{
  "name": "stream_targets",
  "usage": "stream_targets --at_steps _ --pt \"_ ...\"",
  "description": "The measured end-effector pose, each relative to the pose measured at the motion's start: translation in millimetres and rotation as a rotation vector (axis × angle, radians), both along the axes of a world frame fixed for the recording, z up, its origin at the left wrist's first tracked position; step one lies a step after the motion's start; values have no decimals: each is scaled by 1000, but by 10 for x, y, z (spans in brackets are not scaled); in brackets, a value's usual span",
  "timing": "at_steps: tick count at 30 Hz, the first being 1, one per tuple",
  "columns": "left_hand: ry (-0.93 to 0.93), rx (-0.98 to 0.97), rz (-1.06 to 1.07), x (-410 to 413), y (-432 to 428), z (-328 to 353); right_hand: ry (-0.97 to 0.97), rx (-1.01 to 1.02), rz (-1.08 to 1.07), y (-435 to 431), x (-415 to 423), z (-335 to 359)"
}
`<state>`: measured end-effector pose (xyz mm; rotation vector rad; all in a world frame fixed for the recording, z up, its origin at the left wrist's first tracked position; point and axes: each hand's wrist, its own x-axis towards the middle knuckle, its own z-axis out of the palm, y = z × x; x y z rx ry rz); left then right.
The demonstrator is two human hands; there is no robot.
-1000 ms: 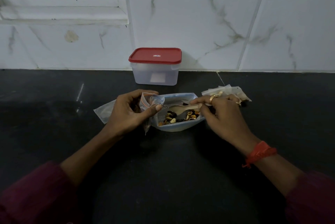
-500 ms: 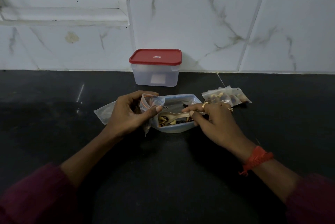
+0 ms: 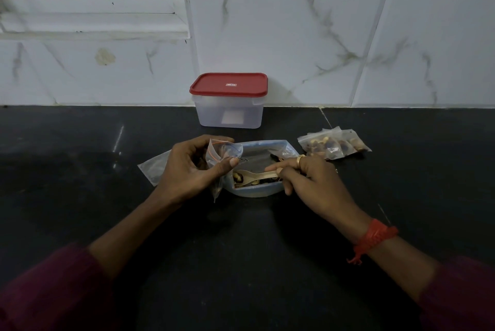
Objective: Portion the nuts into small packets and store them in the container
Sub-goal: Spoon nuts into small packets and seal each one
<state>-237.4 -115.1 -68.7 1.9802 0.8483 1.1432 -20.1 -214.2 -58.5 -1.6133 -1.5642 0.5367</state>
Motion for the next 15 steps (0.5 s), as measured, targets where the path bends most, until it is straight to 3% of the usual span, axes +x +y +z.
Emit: stream_targets --at_steps 6,12,15 --pt "4 -14 8 0 -13 15 87 -36 -25 -35 -27 42" --pt "2 -20 2 2 -23 22 -102 60 51 -49 -32 -5" --pt "-8 -22 1 11 -24 25 -64 54 54 -39 -43 10"
